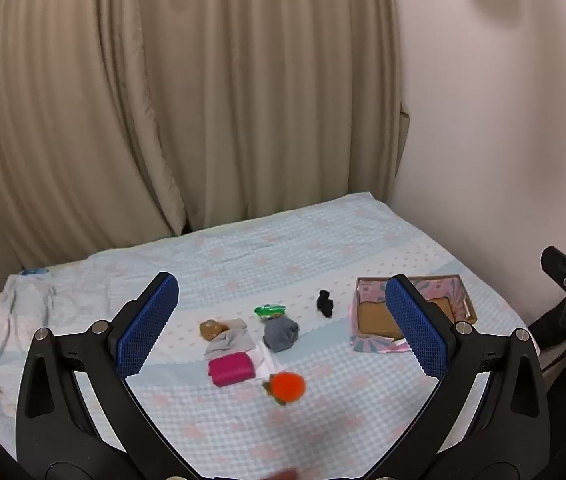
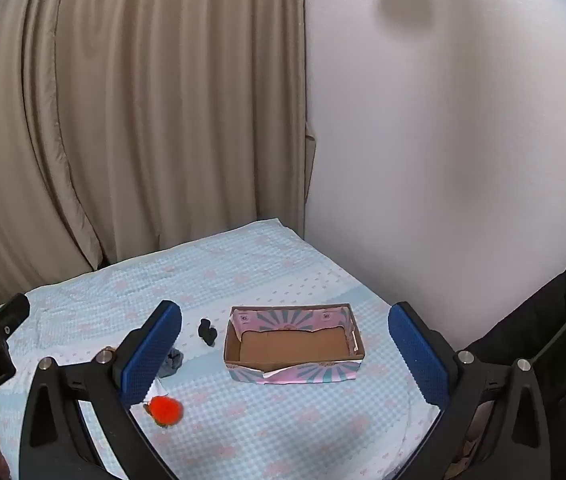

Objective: Organize soft objects

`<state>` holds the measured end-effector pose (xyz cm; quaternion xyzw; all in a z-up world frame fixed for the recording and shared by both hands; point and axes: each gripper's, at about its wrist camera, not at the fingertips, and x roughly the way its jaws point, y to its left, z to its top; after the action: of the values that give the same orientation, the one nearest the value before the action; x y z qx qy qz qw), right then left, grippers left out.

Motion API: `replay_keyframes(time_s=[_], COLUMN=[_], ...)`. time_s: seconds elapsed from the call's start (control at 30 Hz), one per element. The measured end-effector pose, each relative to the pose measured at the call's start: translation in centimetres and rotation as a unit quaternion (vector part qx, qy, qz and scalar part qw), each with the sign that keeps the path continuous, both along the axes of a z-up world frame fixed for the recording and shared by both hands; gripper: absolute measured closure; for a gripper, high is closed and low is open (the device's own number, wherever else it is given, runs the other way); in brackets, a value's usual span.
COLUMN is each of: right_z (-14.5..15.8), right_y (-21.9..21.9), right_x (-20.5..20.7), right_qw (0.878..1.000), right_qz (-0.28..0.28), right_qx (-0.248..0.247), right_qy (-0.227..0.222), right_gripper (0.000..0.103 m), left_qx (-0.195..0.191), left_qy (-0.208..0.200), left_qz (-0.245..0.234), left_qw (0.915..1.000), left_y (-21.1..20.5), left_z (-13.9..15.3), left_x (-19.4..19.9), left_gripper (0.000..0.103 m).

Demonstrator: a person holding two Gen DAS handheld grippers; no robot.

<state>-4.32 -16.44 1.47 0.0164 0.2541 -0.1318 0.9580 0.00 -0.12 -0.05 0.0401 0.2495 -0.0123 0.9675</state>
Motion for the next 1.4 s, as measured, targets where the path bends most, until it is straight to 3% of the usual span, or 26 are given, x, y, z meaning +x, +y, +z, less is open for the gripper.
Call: replay_keyframes(time_s=[0.2, 0.33, 1.4], right_z=[-0.1, -0.2, -0.1], right_y=[0.1, -0.1, 0.0], right_x=[0.0, 0.2, 2.3], right_qw=[1.000, 1.000, 1.000], right_qz=[0.000, -0.002, 0.022], right_qx=[-0.004, -0.004, -0.013], right_qy=[0.010, 0.009, -0.008], right_gripper=[0.000, 0.000, 0.000], left_qx=[0.022, -0.001, -0.006], left_qy=[0.001, -0.008, -0.015], left_qz=[0.003, 0.004, -0.004], left_qw=[0.9998, 1.0000, 0.9999], left_y=[-1.3, -0.5, -0.8], left_z=[-0.2, -0.2, 0.9], left_x=[0.3, 0.4, 1.9], left_gripper=[0.000, 0.000, 0.000])
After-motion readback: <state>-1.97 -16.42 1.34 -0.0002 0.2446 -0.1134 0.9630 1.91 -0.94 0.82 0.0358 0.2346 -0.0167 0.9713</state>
